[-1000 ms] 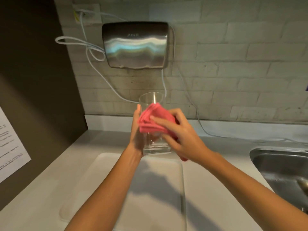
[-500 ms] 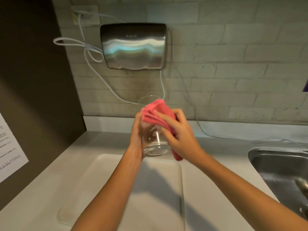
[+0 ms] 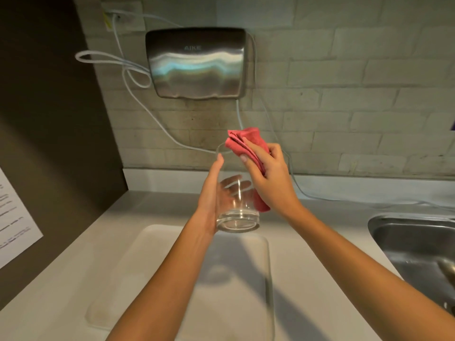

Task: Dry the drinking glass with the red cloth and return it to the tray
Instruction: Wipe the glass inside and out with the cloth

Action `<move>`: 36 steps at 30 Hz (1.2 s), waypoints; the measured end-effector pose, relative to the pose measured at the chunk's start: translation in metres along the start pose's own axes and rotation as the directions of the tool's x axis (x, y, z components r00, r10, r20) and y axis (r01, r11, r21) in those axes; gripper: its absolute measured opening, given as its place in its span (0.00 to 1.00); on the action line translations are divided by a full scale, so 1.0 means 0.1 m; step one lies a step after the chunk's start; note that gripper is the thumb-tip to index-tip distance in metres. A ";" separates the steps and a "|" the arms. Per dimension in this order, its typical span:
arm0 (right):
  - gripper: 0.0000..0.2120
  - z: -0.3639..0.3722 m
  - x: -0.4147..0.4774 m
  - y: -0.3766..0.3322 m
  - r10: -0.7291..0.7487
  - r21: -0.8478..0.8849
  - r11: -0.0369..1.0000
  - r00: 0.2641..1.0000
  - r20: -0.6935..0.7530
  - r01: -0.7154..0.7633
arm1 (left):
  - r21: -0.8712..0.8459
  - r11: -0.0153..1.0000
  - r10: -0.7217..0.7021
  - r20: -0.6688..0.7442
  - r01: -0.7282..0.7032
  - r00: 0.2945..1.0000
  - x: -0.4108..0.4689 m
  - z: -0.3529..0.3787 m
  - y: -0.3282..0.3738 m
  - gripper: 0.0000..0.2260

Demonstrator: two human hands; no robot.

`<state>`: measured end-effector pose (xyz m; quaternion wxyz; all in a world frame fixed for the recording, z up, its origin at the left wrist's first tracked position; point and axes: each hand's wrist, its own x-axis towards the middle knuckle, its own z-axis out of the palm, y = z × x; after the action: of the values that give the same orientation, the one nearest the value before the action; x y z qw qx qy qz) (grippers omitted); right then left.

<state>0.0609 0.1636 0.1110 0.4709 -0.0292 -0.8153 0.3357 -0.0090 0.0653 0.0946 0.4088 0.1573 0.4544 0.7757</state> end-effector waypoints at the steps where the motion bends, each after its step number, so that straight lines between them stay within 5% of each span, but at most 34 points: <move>1: 0.18 0.00 -0.03 0.01 -0.004 -0.005 1.000 1.000 0.010 0.004 | -0.004 1.000 0.004 -0.004 -0.004 1.000 0.00 0.00 -0.02 0.43; 5: 0.18 -0.04 -0.24 0.00 -0.153 0.002 0.988 0.982 0.106 0.154 | 0.006 0.995 0.103 0.006 -0.103 0.995 0.10 -0.09 0.00 0.28; 9: 0.19 -0.15 -0.33 -0.01 -0.326 -0.011 0.938 0.895 0.303 0.345 | 0.096 0.977 0.190 0.038 -0.192 0.981 0.14 -0.11 0.08 0.31; 15: 0.20 -0.03 0.03 -0.07 -0.205 -0.105 0.972 0.976 0.067 0.211 | 0.050 0.980 0.191 0.054 -0.193 0.980 0.17 -0.04 0.05 0.22; 20: 0.19 -0.10 -0.35 -0.03 -0.385 -0.011 0.909 0.851 0.358 0.416 | 0.042 0.974 0.221 0.013 -0.221 0.975 0.13 -0.24 0.12 0.32; 22: 0.19 -0.11 -0.35 0.02 -0.302 0.005 0.946 0.879 0.370 0.323 | -0.015 0.986 0.167 0.006 -0.167 0.986 0.11 -0.30 0.12 0.35; 27: 0.18 -0.02 -0.02 -0.02 0.002 -0.001 1.000 0.990 0.138 -0.001 | -0.094 0.993 0.080 0.049 -0.075 0.996 0.04 -0.15 -0.02 0.36; 29: 0.17 -0.04 0.07 -0.04 0.017 -0.032 0.999 0.990 0.138 -0.013 | -0.153 0.987 0.052 0.065 -0.041 0.997 0.03 -0.10 -0.06 0.41; 32: 0.14 -0.09 0.09 -0.08 0.024 0.017 1.000 0.996 0.090 -0.026 | -0.243 0.969 0.051 0.054 -0.036 0.997 0.04 -0.08 -0.04 0.31; 36: 0.14 -0.20 -0.02 -0.08 0.019 0.076 0.997 0.999 -0.031 -0.017 | -0.436 0.893 0.038 -0.167 -0.108 0.985 0.20 -0.08 0.01 0.24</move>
<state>0.0800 0.1676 0.1209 0.4813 -0.0239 -0.7942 0.3703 -0.0266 0.0759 0.0887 0.3679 0.0165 0.2897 0.8834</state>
